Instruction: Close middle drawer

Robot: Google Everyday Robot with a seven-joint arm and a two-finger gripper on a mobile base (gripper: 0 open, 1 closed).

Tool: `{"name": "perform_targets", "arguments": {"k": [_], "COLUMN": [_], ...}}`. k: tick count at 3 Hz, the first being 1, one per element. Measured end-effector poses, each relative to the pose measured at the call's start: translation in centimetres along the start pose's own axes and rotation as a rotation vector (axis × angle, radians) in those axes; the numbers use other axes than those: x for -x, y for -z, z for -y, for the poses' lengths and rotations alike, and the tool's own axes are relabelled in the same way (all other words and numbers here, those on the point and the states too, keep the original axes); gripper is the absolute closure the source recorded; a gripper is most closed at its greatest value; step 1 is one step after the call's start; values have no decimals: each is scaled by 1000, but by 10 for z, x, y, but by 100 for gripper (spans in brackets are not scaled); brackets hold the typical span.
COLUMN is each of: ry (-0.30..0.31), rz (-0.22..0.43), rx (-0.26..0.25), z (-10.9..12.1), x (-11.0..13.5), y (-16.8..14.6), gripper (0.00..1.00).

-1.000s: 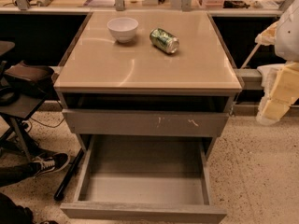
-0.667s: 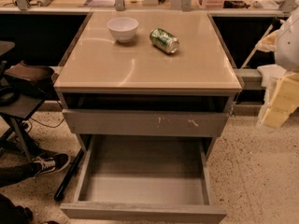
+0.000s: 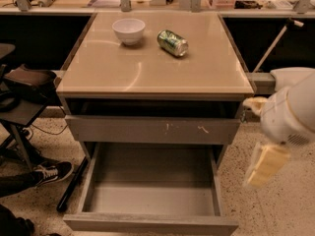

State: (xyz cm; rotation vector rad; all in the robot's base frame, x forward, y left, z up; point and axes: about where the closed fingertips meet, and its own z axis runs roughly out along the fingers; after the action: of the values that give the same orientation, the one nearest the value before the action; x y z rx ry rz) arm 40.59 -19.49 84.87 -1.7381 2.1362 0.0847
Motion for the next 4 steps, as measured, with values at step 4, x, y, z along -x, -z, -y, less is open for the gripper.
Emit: {"name": "perform_targets", "arguments": {"k": [4], "ry": [-284], "rz": [11], "rx": [256], "z": [-207], "x": [-111], "y": [-215], "gripper": [0]}}
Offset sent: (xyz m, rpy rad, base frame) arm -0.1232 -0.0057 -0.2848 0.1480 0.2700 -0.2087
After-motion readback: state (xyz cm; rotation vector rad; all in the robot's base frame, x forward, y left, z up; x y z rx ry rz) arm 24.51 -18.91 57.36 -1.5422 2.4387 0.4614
